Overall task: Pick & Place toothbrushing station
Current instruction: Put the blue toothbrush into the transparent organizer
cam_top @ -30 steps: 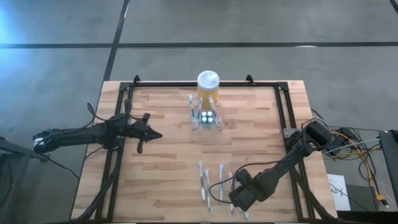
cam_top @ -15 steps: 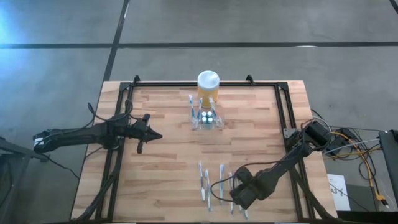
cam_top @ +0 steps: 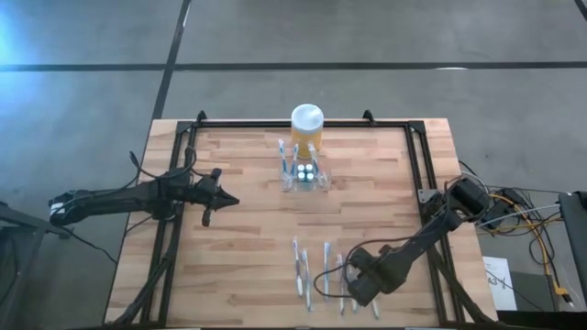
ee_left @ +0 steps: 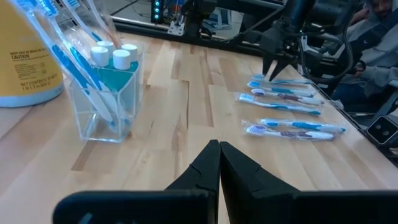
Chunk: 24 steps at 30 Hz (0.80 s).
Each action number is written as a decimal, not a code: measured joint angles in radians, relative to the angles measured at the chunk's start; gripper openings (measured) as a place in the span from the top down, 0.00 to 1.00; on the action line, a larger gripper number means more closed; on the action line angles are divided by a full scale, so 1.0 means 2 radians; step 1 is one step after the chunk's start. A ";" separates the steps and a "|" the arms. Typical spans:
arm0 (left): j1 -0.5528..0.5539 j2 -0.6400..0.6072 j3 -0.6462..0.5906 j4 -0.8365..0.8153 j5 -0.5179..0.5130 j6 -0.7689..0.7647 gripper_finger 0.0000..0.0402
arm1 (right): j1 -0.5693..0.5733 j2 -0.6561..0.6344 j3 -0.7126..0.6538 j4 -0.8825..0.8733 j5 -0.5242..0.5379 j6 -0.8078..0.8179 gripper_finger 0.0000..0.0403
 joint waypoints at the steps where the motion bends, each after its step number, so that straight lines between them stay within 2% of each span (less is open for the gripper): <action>1: 0.000 0.000 0.000 0.000 0.000 -0.002 0.97 | 0.000 0.000 0.004 -0.009 0.000 -0.004 0.77; 8: 0.000 0.000 0.000 0.000 0.009 -0.006 0.97 | 0.000 -0.001 0.037 -0.024 0.001 -0.004 0.64; 16: 0.000 0.000 0.000 -0.001 0.026 -0.010 0.97 | 0.012 -0.002 0.042 -0.023 -0.008 0.095 0.45; 24: 0.000 0.000 0.000 -0.002 0.028 -0.010 0.97 | 0.021 0.017 0.034 -0.013 -0.008 0.106 0.40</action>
